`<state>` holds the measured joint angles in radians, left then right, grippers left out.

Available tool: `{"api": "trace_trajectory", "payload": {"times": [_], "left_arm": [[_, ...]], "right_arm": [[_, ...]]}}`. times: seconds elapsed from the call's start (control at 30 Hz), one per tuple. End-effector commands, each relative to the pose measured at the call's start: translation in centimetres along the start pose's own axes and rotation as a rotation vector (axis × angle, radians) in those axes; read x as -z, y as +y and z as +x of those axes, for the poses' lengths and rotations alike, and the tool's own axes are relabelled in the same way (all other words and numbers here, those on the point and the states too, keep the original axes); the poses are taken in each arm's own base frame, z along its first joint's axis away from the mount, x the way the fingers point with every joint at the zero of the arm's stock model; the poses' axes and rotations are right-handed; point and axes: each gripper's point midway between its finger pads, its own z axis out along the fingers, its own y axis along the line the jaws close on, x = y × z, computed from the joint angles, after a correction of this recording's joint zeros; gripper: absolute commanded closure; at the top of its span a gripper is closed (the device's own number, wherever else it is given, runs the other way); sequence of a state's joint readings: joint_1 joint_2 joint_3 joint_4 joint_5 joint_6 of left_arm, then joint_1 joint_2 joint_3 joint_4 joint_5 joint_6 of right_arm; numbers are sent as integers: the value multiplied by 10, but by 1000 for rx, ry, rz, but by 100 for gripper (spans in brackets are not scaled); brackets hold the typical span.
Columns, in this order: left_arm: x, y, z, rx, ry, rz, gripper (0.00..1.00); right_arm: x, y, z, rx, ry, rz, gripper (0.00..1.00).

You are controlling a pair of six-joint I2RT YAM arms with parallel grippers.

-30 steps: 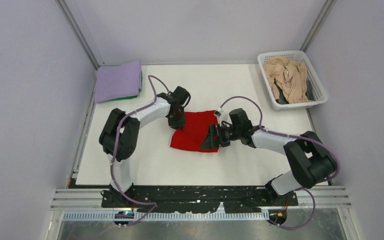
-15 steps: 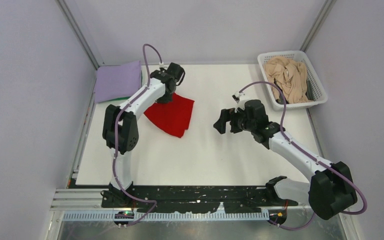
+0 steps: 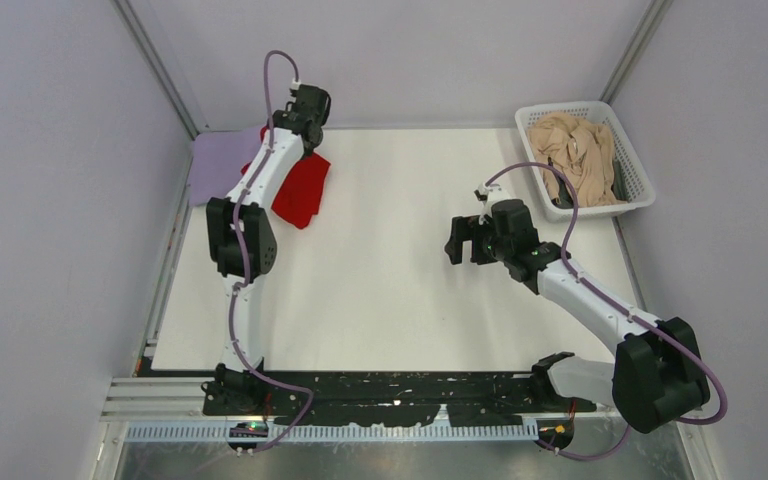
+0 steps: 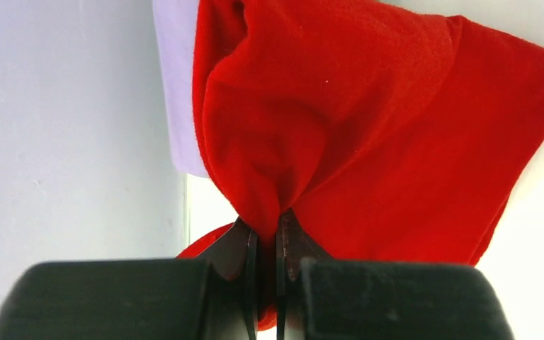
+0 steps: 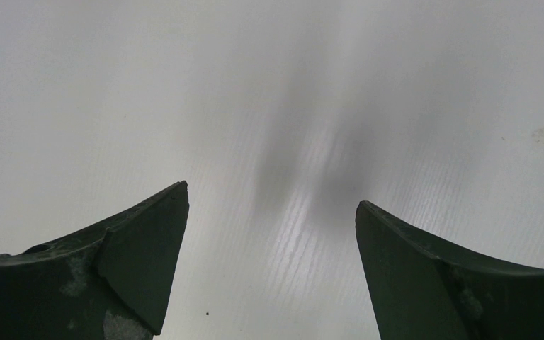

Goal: Fold and stack the t-shirts
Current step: Put the neatly folded tshirt into the corner of the board with the left arm

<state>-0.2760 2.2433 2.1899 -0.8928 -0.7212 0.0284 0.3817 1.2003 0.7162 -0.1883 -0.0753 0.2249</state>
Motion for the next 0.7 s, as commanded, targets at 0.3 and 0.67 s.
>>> {"api": "trace_trajectory", "payload": {"times": [0.3, 0.67], "left_arm": [[46, 72, -88, 120, -293, -36, 100], [64, 108, -108, 175, -379, -85, 100]], "right_arm": [[0, -15, -38, 19, -99, 99, 5], [-2, -16, -35, 9, -89, 107, 5]]}}
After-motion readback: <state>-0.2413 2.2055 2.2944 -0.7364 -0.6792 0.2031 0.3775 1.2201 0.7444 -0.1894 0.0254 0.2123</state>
